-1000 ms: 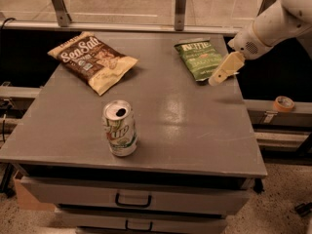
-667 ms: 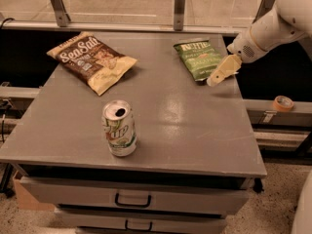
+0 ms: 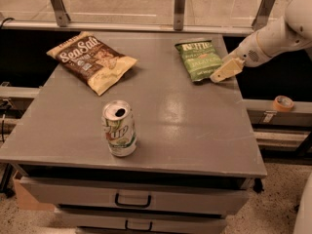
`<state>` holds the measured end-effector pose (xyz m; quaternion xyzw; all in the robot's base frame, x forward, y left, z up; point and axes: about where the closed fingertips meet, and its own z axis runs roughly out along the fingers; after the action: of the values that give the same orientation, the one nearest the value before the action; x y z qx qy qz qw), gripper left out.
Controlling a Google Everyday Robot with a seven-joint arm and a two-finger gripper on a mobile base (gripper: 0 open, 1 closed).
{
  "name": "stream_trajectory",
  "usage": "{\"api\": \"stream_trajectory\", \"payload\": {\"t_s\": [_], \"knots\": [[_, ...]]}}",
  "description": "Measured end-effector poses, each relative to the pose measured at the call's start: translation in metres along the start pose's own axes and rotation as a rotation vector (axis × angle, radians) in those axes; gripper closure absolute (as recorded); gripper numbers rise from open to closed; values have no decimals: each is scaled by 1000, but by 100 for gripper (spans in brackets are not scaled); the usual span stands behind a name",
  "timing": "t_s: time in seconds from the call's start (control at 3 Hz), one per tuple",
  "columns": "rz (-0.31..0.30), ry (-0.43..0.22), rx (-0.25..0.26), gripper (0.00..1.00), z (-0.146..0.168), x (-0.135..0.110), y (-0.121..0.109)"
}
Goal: Pick green jalapeno chip bag
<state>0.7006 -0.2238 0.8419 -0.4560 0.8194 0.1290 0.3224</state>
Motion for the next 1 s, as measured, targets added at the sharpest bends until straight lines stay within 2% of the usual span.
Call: {"api": "stream_trajectory", "payload": {"t_s": [0.33,0.67,1.0], "knots": [[-15,-49,-13,64,-9,-6,6],[-60,-97,-50,87,-17,-19,30],[-164,-203,-110,100,-40,-57,71]]}}
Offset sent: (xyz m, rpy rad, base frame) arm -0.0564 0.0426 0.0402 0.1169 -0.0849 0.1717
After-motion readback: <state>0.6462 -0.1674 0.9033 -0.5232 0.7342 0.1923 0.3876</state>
